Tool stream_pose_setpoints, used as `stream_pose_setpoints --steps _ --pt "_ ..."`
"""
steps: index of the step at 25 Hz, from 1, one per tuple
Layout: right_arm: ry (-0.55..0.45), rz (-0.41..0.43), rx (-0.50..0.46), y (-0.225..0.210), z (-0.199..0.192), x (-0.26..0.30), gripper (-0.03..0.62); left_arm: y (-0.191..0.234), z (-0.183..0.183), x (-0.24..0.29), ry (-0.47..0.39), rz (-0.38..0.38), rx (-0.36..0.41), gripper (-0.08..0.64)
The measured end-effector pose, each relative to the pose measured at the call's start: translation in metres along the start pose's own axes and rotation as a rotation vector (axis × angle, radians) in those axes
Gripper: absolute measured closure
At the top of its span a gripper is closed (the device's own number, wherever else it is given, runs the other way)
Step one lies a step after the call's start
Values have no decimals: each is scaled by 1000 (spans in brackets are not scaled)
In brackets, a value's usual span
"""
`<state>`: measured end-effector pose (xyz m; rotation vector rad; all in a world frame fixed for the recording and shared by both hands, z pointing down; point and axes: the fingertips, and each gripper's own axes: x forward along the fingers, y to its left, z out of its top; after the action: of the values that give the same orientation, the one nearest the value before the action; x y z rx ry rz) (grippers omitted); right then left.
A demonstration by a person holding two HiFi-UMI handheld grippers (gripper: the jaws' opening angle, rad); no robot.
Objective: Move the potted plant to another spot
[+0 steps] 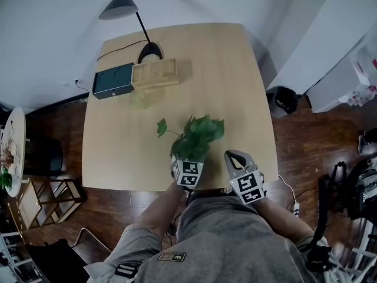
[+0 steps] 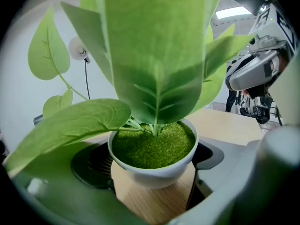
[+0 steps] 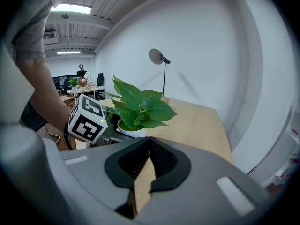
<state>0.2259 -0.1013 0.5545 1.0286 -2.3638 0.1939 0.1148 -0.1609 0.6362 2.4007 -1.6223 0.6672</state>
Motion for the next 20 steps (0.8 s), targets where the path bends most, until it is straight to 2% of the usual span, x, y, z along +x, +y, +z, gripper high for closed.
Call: stream_pose_setpoints --steps 11,14,20 --pt "-5 6 -15 5 5 -1 584 0 -2 -3 6 -38 8 69" --pt "-1 8 -13 5 4 0 584 -3 0 -6 7 -70 -1 15" --pt "-11 16 -11 10 7 3 584 -6 -3 -15 22 -91 -1 8"
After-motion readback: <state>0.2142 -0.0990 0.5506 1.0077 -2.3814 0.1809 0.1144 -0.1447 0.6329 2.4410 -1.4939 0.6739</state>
